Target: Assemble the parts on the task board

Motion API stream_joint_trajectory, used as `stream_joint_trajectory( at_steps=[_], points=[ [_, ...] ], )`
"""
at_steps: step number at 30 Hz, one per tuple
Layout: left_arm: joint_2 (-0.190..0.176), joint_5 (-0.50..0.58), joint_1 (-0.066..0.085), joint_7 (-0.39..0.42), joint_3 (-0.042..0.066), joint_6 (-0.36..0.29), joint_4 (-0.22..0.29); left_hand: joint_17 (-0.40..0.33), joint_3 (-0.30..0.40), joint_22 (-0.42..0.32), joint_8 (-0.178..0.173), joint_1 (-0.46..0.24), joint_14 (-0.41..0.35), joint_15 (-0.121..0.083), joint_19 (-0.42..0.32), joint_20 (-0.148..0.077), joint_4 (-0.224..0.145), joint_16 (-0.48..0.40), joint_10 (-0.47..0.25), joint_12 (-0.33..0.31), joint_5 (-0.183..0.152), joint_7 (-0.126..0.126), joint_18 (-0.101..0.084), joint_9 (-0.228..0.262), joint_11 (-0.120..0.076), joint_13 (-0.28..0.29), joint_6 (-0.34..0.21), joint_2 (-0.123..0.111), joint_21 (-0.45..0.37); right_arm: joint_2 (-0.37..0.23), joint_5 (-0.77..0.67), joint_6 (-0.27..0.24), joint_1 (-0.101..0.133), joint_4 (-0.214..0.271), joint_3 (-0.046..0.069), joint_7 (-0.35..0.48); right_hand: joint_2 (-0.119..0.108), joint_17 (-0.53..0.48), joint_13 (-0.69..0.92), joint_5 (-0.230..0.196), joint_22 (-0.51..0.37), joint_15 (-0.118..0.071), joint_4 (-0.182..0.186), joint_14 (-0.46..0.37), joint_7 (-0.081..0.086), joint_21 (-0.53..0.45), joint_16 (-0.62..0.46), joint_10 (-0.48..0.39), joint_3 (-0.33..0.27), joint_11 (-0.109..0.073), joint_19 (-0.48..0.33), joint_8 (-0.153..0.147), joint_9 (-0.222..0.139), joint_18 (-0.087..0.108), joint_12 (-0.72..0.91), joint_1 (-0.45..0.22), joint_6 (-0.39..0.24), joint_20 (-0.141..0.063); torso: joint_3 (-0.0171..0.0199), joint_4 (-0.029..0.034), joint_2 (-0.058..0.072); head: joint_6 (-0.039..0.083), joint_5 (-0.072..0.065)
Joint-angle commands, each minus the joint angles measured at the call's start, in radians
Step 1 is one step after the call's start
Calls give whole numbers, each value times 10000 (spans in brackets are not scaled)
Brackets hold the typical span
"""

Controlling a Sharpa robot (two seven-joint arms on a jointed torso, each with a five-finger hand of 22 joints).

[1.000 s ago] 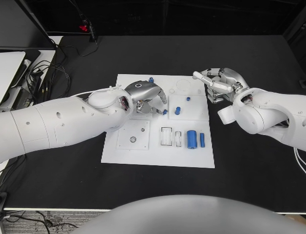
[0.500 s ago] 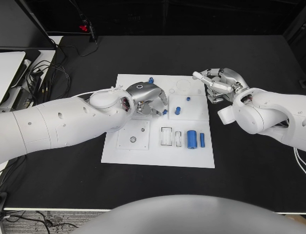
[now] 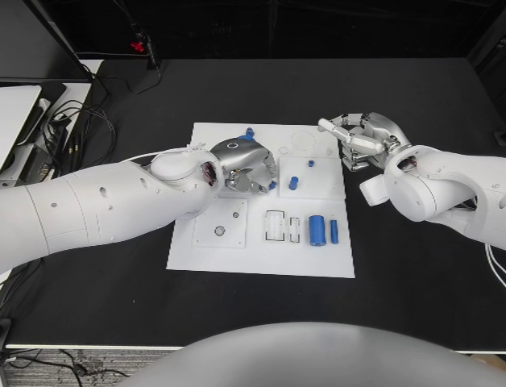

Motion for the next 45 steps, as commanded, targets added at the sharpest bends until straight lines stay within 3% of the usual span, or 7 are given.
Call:
stream_joint_trajectory(
  at_steps=[1, 17, 27, 45],
  points=[
    [34, -40, 5, -208, 8, 95, -30, 2430, 60, 2326, 57, 18, 975, -4, 412, -24, 2, -34, -95, 44, 42, 13, 77, 10, -15, 11, 82, 42, -41, -7, -25, 44, 10, 28, 5, 25, 46, 2634, 2632, 65, 2635, 36, -2, 1057, 462, 29, 25, 1059, -28, 30, 1090, 51, -9, -71, 25, 14, -18, 37, -2, -5, 5, 3, -10],
    [218, -37, -6, -411, 9, 335, -135, 2402, 221, 2305, 103, 2, 965, 36, 367, -1, 12, -44, -206, 166, 159, 60, 94, 41, 42, 7, 275, 95, -102, -4, -25, 45, 10, 37, 5, -1, 46, 2634, 2632, 65, 2635, 36, -2, 1057, 462, 29, 25, 1059, -28, 30, 1090, 51, -9, -71, 25, 14, -18, 37, -1, 1, -4, 3, -24],
    [263, -32, -13, -537, 9, 488, -143, 2294, 216, 2279, 81, -241, 925, 218, 315, 121, 31, -86, -416, 269, 166, 167, 111, 45, 172, -6, 398, -42, -177, 9, -25, 57, 10, 35, 6, -14, 46, 2634, 2632, 65, 2635, 36, -2, 1057, 462, 29, 25, 1059, -28, 30, 1090, 51, -9, -71, 25, 14, -18, 37, -2, 0, -2, 3, -17],
    [324, 18, -21, -568, 9, 554, -183, 2297, 270, 2295, 105, -275, 926, 267, 346, 177, 22, -84, -468, 352, 157, 179, 101, 63, 195, 0, 530, 6, -148, 29, -25, 62, 10, 22, 6, -23, 46, 2634, 2632, 65, 2635, 36, -2, 1057, 462, 29, 25, 1059, -28, 30, 1090, 51, -9, -71, 25, 14, -18, 37, -2, 0, 0, 3, -24]
  ],
)
